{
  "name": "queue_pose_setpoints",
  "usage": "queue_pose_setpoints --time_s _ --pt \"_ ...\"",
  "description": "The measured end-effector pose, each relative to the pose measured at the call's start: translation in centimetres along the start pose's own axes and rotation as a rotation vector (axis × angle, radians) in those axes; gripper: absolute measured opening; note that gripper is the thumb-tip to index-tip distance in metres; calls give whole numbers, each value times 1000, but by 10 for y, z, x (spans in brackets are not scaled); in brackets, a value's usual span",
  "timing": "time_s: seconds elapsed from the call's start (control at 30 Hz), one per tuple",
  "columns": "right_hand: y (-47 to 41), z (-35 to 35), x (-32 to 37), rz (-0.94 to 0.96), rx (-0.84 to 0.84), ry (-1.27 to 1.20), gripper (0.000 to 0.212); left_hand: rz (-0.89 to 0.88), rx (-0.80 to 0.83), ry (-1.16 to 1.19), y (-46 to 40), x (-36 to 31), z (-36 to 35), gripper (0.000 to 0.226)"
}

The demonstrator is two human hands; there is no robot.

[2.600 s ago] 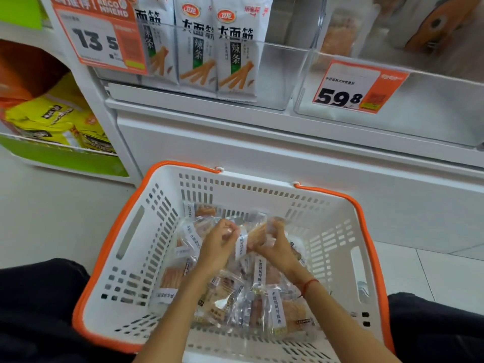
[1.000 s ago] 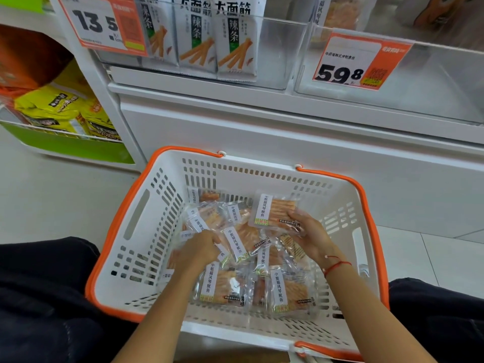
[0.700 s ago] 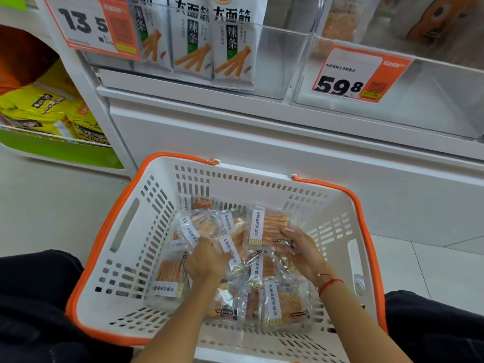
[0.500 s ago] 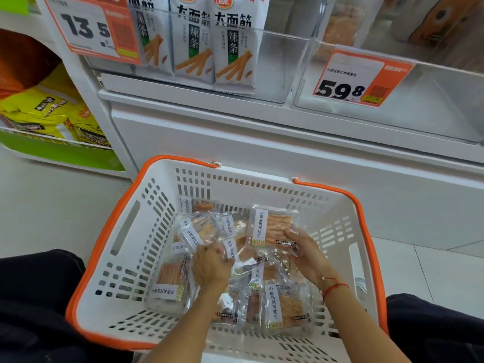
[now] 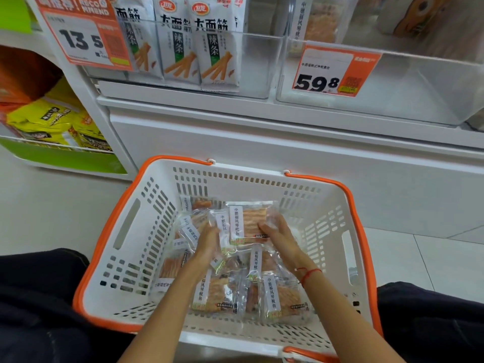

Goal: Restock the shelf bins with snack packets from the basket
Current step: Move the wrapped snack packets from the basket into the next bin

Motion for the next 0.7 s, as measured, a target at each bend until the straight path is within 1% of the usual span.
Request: queue_pose_setpoints --time_s 0.03,0.07,0.1,0.13,0.17,0.23,0.27,0.37,0.4,0.43,0.5,0.53,0.57,0.6,0.63,0.7 --pt "0 -3 0 13 11 17 54 -29 5 37 2 -4 -3 30" --pt "1 -8 2 25 23 25 57 -55 13 52 7 -9 -6 35" --pt "1 -14 2 34 35 36 65 -64 9 35 7 -8 -7 52" --pt "1 -19 1 47 35 48 69 -66 12 4 2 -4 -7 75" --pt "1 -23 0 74 20 79 71 -67 29 -35 -1 0 -6 84" --pt "2 -27 0 118 -32 191 72 -63 16 -87 -1 3 1 72" --pt "3 -29 4 130 -27 234 71 -42 29 -94 -1 6 3 69" --pt "-4 -23 5 95 85 285 61 -40 67 -89 -8 15 16 58" --pt "-10 -17 0 49 86 339 55 -49 40 -96 -9 16 20 52" --pt "-16 -4 -11 -35 22 477 51 -46 -9 -92 -11 17 25 48" --pt "-17 27 -44 -297 -96 871 57 -17 -104 -61 -12 20 34 41" --pt "-11 37 -61 -379 -97 988 65 -9 -141 -57 -14 21 38 38" --pt "-5 41 -75 -398 -80 1035 73 -1 -174 -50 -17 22 42 34" --pt "2 42 -82 -374 -74 1049 78 8 -197 -36 -18 21 45 34" --pt "6 42 -86 -335 -92 1085 76 23 -220 -18 -20 21 49 38" --pt "6 42 -80 -284 -156 1199 56 41 -241 4 -23 17 53 44"
Point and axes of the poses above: each hand's wrist, its own y-axis away from the middle knuckle, its own z-axis out of the back of the hand, x = y × z, the point moved 5 cm from there along -y, towards the middle knuckle, and after that the axes turned 7 degrees about x, right-handed, at the moved point
